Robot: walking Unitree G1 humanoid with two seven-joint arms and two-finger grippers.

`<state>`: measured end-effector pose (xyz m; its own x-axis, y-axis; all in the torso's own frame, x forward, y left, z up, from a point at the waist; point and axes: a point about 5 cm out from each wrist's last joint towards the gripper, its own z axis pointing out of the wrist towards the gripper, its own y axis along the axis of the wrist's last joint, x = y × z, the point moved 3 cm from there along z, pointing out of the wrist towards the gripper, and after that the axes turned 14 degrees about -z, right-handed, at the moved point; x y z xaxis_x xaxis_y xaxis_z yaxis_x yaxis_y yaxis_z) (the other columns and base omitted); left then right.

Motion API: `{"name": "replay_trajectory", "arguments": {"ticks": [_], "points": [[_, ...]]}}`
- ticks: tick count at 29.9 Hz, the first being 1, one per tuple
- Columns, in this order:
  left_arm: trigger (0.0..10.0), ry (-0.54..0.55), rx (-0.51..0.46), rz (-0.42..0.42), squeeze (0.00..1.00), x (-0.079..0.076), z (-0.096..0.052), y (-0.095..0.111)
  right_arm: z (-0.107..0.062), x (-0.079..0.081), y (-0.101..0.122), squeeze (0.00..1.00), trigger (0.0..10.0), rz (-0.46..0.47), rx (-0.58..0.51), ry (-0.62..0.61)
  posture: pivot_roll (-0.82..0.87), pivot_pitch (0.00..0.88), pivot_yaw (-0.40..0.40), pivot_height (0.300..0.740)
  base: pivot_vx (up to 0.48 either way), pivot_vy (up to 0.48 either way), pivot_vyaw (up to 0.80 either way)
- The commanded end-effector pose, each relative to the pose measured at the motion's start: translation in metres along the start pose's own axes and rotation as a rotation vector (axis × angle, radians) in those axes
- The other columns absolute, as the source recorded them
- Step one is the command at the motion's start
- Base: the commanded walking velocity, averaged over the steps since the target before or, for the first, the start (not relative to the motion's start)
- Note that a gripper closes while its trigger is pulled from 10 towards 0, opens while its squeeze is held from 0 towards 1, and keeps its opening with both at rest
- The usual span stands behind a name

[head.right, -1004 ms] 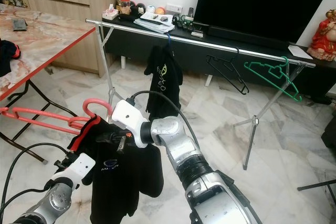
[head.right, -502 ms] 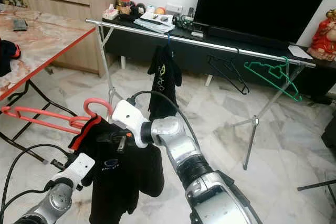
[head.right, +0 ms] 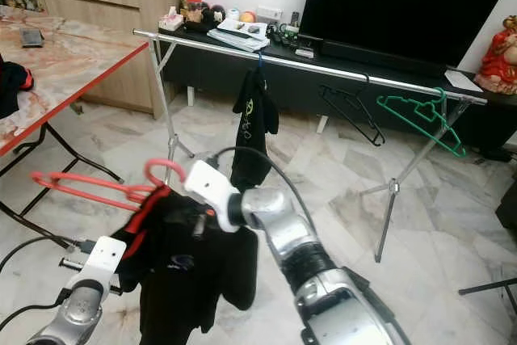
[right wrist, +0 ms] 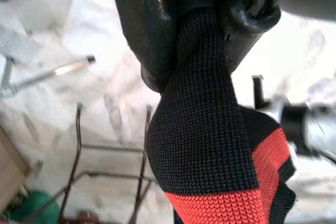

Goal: Hang hanger

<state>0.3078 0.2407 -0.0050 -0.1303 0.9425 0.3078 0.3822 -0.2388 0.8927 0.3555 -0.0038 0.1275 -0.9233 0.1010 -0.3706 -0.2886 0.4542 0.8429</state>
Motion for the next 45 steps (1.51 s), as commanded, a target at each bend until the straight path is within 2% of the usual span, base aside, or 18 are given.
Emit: {"name": "replay_trajectory", "arguments": {"ticks": [1, 5, 12, 14, 20, 24, 29, 37, 40, 45], "points": [[0.0, -0.032, 0.017, 0.008, 0.0, -0.004, -0.004, -0.008, -0.014, -0.009, -0.009, 0.0, 0.0, -0.018, 0.028, -0.043, 0.15, 0.0, -0.153, 0.74, 0.0, 0.0, 0.0], [0.0, -0.061, 0.035, 0.011, 0.0, -0.004, -0.008, -0.015, -0.035, -0.013, -0.028, 0.0, 0.0, 0.005, 0.072, -0.062, 0.15, 0.0, -0.151, 0.74, 0.0, 0.0, 0.0], [0.0, -0.115, 0.058, 0.008, 0.0, -0.007, -0.013, -0.024, -0.069, -0.013, -0.05, 0.0, 0.0, 0.032, 0.086, -0.029, 0.15, 0.0, -0.147, 0.74, 0.0, 0.0, 0.0], [0.0, -0.117, 0.073, -0.003, 0.0, -0.004, -0.014, -0.027, -0.087, -0.009, -0.061, 0.0, 0.0, 0.051, 0.099, 0.018, 0.15, 0.0, -0.141, 0.74, 0.0, 0.0, 0.0], [0.0, -0.126, 0.081, 0.007, 0.0, -0.003, -0.015, -0.03, -0.12, -0.01, -0.093, 0.0, 0.0, 0.021, 0.307, -0.013, 0.14, 0.0, -0.132, 0.74, 0.0, 0.0, 0.0], [0.0, -0.129, 0.091, 0.011, 0.0, -0.001, -0.016, -0.033, -0.141, -0.007, -0.108, 0.0, 0.0, -0.012, 0.425, 0.014, 0.14, 0.0, -0.126, 0.74, 0.0, 0.0, 0.0], [0.0, -0.126, 0.095, 0.017, 0.0, 0.003, -0.016, -0.032, -0.145, -0.003, -0.111, 0.0, 0.0, -0.024, 0.444, 0.056, 0.14, 0.0, -0.126, 0.74, 0.0, 0.0, 0.0], [0.0, -0.117, 0.063, -0.015, 0.0, 0.008, -0.008, -0.017, -0.145, 0.008, -0.123, 0.0, 0.0, -0.091, 0.56, 0.168, 0.15, 0.0, -0.132, 0.74, 0.0, 0.0, 0.0], [0.0, -0.127, 0.05, -0.023, 0.0, 0.008, -0.004, -0.01, -0.144, 0.003, -0.127, 0.0, 0.0, -0.131, 0.625, 0.124, 0.15, 0.0, -0.135, 0.74, 0.0, 0.0, 0.0], [0.0, -0.196, 0.019, -0.027, 0.0, 0.0, -0.002, 0.001, -0.146, 0.001, -0.133, 0.0, 0.0, -0.168, 0.686, 0.094, 0.15, 0.0, -0.135, 0.74, 0.0, 0.0, 0.0]]}}
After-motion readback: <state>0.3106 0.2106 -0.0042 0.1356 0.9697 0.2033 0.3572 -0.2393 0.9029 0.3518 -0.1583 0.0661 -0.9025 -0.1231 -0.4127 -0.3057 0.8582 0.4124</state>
